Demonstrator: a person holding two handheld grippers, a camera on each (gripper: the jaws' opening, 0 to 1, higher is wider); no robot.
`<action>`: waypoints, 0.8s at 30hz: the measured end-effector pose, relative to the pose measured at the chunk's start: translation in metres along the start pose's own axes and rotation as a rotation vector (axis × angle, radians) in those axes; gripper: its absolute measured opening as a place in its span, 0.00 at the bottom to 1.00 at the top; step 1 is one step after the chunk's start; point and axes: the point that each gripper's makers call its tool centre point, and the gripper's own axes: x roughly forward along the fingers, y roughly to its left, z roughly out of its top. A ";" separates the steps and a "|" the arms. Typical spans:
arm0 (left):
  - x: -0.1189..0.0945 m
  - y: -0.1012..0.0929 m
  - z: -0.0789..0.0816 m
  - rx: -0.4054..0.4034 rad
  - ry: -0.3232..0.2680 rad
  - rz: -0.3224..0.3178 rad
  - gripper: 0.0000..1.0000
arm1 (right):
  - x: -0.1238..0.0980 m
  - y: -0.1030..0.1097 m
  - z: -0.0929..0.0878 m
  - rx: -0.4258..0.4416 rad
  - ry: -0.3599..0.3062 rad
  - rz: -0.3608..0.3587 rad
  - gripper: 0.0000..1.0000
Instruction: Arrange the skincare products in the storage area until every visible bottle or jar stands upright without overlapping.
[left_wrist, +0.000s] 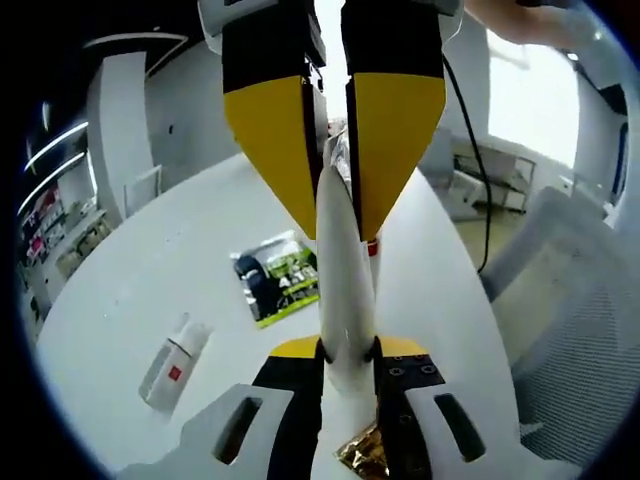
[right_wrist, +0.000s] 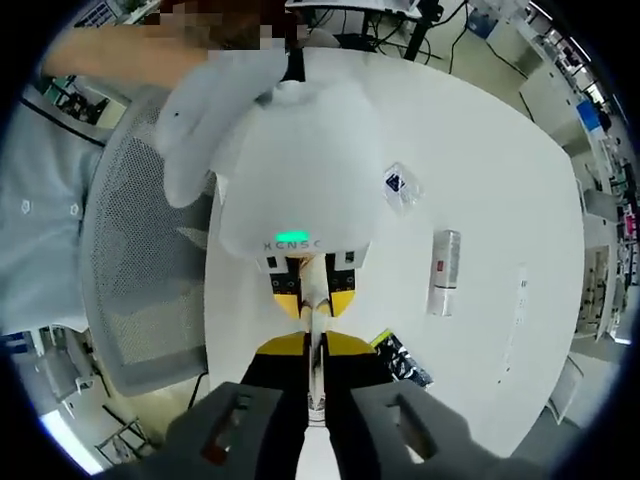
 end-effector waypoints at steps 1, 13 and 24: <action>0.000 0.000 0.000 0.003 -0.001 -0.002 0.14 | 0.000 0.000 0.000 0.002 -0.002 -0.001 0.03; 0.002 0.001 0.000 0.057 -0.002 0.009 0.17 | 0.005 0.005 -0.005 -0.013 0.005 0.012 0.13; 0.003 0.001 -0.003 0.072 0.009 0.000 0.17 | -0.004 -0.002 -0.007 0.001 -0.009 -0.024 0.08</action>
